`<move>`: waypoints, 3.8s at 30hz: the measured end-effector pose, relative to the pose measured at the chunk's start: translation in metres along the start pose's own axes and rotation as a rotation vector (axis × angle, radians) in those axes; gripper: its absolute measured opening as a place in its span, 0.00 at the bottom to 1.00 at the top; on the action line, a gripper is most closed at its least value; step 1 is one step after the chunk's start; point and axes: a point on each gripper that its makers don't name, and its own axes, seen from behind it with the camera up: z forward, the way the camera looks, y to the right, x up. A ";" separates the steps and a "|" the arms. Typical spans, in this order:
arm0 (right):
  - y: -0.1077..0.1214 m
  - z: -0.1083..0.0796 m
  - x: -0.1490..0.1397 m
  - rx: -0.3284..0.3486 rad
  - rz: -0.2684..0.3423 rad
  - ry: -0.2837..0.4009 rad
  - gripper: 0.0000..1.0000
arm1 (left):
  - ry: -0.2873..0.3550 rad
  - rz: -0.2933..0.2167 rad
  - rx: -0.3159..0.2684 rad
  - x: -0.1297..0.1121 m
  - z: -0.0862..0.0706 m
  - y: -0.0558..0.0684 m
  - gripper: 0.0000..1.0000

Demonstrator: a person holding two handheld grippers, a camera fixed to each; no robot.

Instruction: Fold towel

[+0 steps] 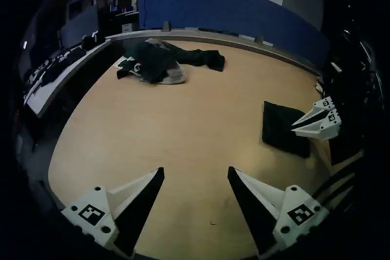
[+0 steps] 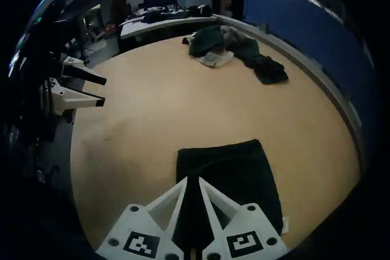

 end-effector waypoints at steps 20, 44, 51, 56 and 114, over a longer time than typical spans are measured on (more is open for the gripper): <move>-0.014 0.010 -0.012 0.056 0.019 -0.016 0.43 | -0.005 -0.011 -0.010 -0.001 0.005 0.006 0.97; 0.013 -0.049 0.005 -0.054 0.089 0.145 0.93 | -0.006 0.009 -0.021 0.002 0.010 0.018 0.97; 0.021 -0.067 -0.019 -0.095 0.115 0.137 0.92 | -0.006 0.014 -0.023 0.004 0.012 0.021 0.97; 0.025 -0.078 -0.033 -0.124 0.141 0.133 0.92 | -0.006 0.020 -0.025 0.005 0.013 0.024 0.97; 0.018 -0.092 -0.060 -0.217 0.467 0.135 0.11 | 0.001 0.021 -0.039 0.009 0.013 0.027 0.97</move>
